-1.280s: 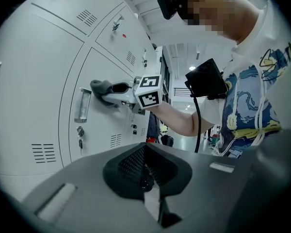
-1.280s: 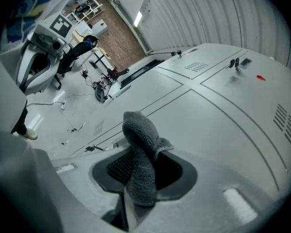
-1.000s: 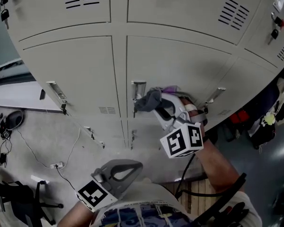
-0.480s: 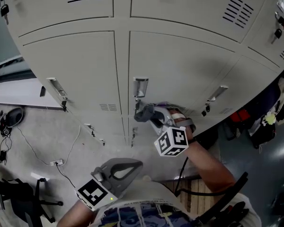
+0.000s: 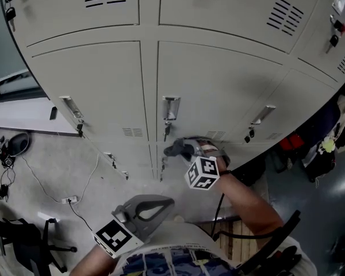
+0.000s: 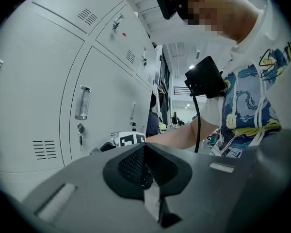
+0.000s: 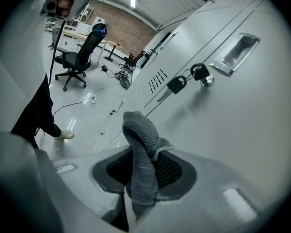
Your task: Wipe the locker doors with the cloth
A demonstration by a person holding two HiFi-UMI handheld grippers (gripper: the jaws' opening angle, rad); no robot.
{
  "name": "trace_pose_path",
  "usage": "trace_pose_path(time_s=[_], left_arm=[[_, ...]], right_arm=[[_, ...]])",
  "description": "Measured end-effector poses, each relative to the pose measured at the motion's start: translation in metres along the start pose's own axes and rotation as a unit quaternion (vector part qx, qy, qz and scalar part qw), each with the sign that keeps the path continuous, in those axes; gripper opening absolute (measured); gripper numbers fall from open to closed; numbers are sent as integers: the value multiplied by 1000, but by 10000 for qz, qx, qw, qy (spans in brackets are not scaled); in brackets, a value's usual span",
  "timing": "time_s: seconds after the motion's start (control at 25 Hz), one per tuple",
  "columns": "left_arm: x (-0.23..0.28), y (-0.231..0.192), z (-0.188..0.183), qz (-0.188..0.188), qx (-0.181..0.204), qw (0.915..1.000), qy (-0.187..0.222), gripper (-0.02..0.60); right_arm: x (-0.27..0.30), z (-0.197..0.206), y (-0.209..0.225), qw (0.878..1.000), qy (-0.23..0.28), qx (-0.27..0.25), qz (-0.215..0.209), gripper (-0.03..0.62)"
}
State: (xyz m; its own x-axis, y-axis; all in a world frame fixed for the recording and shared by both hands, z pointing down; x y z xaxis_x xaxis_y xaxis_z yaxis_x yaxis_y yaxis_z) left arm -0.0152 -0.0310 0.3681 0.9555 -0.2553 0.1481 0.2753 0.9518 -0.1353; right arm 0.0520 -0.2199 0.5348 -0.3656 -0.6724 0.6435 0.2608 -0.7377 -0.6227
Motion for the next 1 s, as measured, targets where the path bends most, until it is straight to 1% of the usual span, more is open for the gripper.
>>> trace_pose_path(time_s=[0.12,0.24,0.32,0.4,0.48,0.56,0.68,0.76,0.88,1.0], left_arm=[[-2,2,-1,-2,50,10000,16,3],[-5,1,-2,-21,72,10000,42,3],[-6,1,-2,-26,53,10000,56,3],[-5,1,-4,-9,49,10000,65,3],[-4,2,-5,19,74,10000,64,3],[-2,4,-7,55,118,9999,74,3],[-3,7,-8,68,176,9998,95,3],[-7,6,-8,12,166,9998,110,3],[-11,4,-7,-56,164,9998,100,3],[-13,4,-6,-95,155,9998,105,3]], right_arm=[[-16,-7,6,10000,-51,-3,-57,112],[-55,-28,27,9999,86,105,69,112],[-91,-49,52,9990,287,71,336,112],[-133,-81,85,9953,589,-89,758,112],[-175,-118,118,9874,930,-266,1251,112],[-207,-148,148,9762,1184,-489,1750,112],[-235,-178,180,9601,1378,-770,2308,112],[-245,-192,195,9519,1406,-925,2559,112],[-257,-205,211,9429,1434,-1023,2828,112],[-254,-207,223,9399,1332,-1052,2964,112]])
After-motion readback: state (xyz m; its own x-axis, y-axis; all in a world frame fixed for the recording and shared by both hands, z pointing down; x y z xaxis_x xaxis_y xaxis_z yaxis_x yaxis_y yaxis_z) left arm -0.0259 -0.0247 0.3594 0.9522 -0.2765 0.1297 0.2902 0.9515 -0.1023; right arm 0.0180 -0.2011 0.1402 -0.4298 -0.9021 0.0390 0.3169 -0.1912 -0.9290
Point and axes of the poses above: the fingertips, and each gripper's own axes: x forward along the fingers, y to its right, z out of its underside, the point moved 1 cm from there along -x, backward along the fingers, and after that the axes turned 1 degree about y, right-handed, at the moved point
